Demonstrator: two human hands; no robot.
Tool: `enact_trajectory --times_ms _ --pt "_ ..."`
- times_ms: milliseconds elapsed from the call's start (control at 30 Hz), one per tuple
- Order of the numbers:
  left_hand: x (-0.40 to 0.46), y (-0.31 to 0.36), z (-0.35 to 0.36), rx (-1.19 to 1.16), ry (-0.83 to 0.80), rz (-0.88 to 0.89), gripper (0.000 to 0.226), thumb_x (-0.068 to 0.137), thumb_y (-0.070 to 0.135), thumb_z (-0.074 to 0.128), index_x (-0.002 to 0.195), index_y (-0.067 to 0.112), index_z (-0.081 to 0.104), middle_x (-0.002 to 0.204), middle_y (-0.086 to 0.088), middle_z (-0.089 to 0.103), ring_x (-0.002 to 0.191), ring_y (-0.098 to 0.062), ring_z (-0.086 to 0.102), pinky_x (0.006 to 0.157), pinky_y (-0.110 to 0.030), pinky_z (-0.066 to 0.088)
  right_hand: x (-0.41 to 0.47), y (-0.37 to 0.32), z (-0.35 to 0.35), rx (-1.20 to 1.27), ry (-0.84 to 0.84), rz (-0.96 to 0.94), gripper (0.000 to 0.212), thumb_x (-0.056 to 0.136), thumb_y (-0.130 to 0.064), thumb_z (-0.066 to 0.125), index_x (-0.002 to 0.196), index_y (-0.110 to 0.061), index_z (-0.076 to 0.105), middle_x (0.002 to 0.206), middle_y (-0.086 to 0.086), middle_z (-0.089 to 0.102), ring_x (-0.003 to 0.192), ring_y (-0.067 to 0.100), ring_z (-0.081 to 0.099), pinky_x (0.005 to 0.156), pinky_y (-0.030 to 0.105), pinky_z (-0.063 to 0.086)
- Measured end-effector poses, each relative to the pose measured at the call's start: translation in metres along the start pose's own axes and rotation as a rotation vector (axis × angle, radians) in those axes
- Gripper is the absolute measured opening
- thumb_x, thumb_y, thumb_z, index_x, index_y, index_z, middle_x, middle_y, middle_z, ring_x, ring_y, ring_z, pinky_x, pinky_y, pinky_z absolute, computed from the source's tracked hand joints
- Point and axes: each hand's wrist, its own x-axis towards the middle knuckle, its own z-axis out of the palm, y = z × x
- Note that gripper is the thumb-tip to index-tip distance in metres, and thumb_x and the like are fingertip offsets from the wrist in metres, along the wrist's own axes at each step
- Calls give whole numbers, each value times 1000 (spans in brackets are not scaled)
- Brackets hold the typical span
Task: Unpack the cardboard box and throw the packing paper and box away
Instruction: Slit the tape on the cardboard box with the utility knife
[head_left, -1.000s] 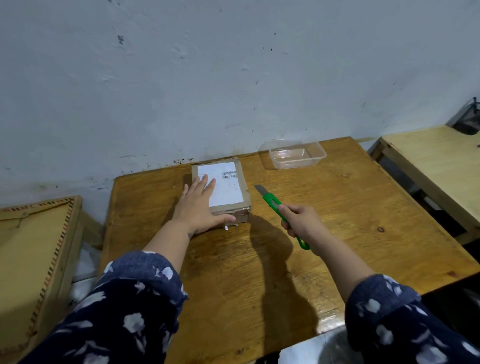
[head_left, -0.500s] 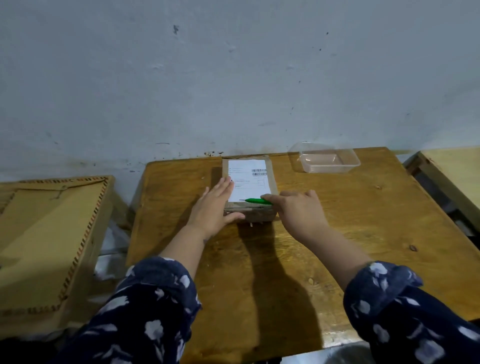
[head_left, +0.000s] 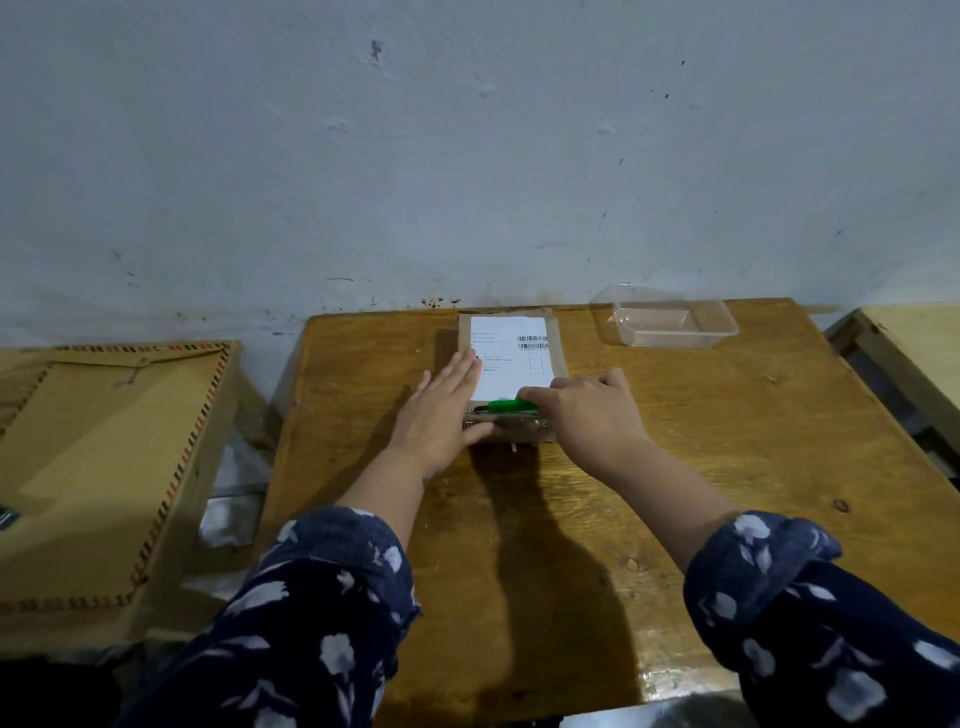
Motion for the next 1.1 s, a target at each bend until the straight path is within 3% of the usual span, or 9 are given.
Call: enact_trajectory --times_ms 367,567,1100 --pt "-1 1 -2 39 -21 0 80 93 28 56 152 17 3 161 3 -4 147 -12 -5 119 -38 2 3 -11 -4 -51 -19 -24 41 92 -19 51 130 -34 45 105 1 64 96 24 57 81 39 29" --pt "0 5 -1 87 -30 -12 83 92 46 50 153 17 3 160 3 -4 147 -13 -5 121 -43 2 -4 4 -9 -71 -50 -17 43 92 -19 50 132 -34 45 112 1 62 103 24 55 87 40 30" --pt "1 9 -5 215 -80 -32 86 91 58 40 153 15 -1 161 0 -5 147 -14 -6 120 -43 -3 -33 56 -4 -64 -49 122 50 95 -10 38 137 -38 41 108 -6 63 103 20 54 82 37 28"
